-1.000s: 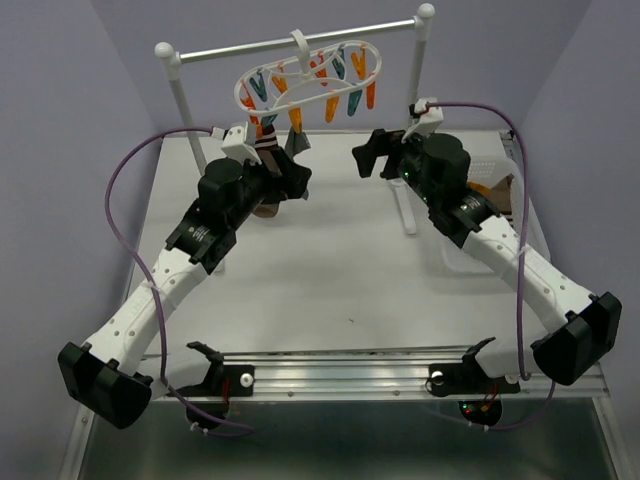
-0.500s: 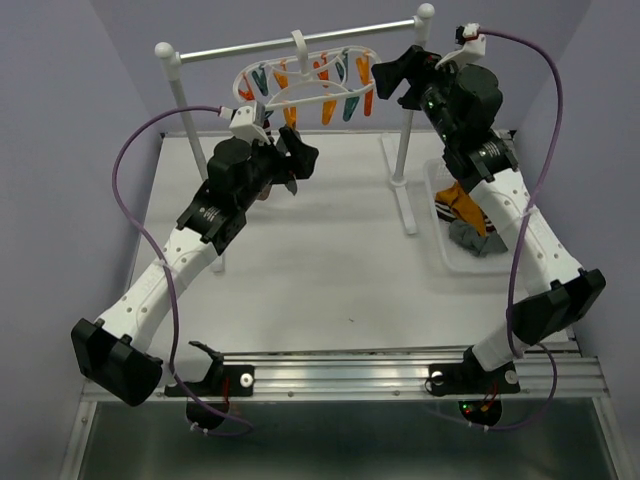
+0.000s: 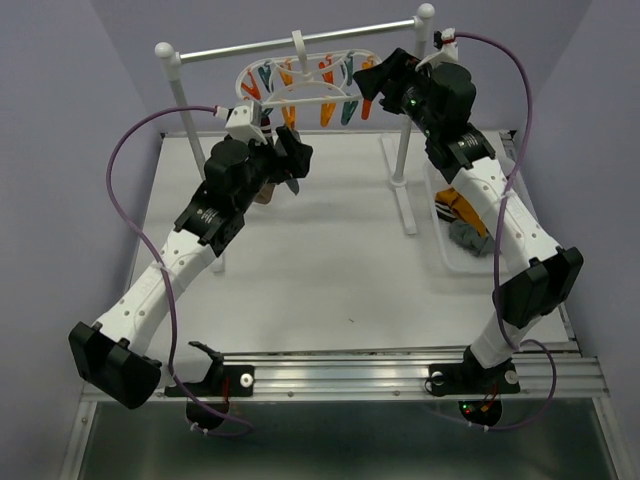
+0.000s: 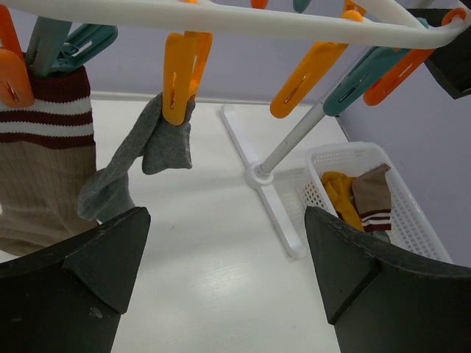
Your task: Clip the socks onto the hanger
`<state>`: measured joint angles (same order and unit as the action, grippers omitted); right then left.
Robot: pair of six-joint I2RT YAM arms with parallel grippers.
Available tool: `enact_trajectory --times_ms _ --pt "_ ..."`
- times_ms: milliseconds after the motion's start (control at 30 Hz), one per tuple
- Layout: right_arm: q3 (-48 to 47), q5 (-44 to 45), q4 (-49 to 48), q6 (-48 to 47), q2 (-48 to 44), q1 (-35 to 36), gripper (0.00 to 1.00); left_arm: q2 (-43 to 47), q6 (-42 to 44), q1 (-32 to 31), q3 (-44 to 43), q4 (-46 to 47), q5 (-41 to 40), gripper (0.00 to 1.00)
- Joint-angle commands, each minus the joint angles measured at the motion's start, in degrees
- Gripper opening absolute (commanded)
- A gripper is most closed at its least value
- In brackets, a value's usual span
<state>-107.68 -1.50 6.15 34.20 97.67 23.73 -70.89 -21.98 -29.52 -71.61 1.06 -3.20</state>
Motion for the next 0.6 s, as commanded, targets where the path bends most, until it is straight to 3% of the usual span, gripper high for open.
enact_trajectory --times_ms 0,167,267,567 --pt "2.7 -0.4 -9.0 3.9 -3.2 0.4 0.79 3.6 1.8 0.2 0.7 3.4 -1.4 0.99" --pt "6.7 -0.1 -13.4 6.5 -5.6 0.4 0.71 3.7 3.3 0.1 1.6 3.8 -1.0 0.99" --pt "7.4 -0.8 -14.8 7.8 -6.1 0.4 0.58 3.8 3.7 0.1 1.8 4.4 -0.6 0.99" --pt "12.5 -9.8 -21.2 10.4 -8.5 0.4 0.40 3.9 6.9 0.1 3.3 5.9 0.0 0.99"
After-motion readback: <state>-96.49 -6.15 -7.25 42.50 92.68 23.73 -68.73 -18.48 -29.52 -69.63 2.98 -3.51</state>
